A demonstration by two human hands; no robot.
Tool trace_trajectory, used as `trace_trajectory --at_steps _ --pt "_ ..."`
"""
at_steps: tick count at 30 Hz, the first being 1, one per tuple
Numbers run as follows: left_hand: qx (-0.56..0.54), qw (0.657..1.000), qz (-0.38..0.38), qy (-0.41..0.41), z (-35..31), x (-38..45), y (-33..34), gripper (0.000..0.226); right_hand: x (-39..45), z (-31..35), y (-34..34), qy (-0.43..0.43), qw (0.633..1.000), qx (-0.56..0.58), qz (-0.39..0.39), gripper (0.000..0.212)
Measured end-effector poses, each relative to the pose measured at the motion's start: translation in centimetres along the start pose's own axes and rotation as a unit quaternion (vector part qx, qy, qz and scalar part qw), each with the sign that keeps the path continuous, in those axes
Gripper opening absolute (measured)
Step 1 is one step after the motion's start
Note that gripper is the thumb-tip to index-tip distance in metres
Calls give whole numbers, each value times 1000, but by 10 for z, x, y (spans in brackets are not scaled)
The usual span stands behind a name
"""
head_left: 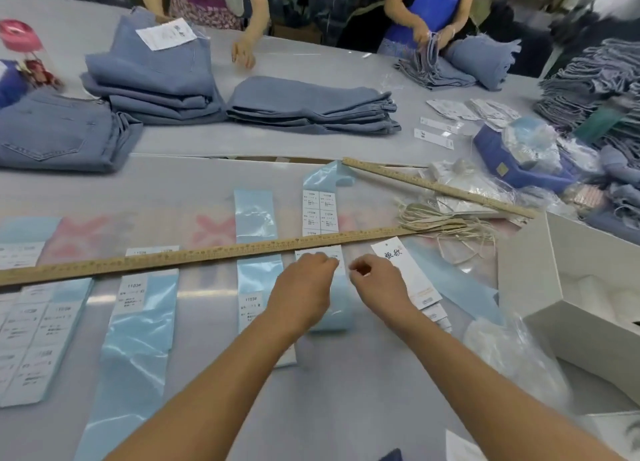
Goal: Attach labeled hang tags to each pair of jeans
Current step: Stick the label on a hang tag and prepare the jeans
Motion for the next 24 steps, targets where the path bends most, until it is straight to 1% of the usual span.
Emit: trace_trajectory --at_steps 2,3,5,7,8,11,13,15,19,22,24 --pt "-17 1000 1 11 13 28 23 32 23 -15 6 43 998 41 -27 29" --pt "-33 999 -7 8 20 34 32 34 28 -20 13 50 997 56 -14 31" --pt "-63 998 -2 7 29 44 47 40 35 -36 30 42 997 69 -5 27" --pt "-54 998 22 13 32 44 61 39 37 -43 35 35 994 101 -22 21" --pt "-40 999 14 24 31 42 63 38 39 -47 37 38 991 127 -21 18" --pt "-34 999 -29 31 30 36 60 34 38 -47 40 40 984 176 -12 13" --pt "-22 998 -44 37 29 36 56 32 37 -47 39 38 980 195 -25 16" --pt "-21 998 -47 39 26 37 54 31 36 -50 36 50 977 203 -43 18" --pt "-6 999 -35 37 25 36 54 27 34 -53 41 57 965 254 -16 16" --pt "-17 999 -34 31 27 37 52 26 34 -51 41 49 966 253 -20 16" --pt "-28 999 -38 24 29 37 50 26 34 -49 40 40 971 236 -27 12"
Point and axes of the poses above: each hand's wrist, its own x-axis towards the middle knuckle, its own y-axis out of the palm, z = x × y, the point moved 8 cm from there along x, towards the middle knuckle, and after that the axes turned 11 degrees about y, right-handed, at the moved point
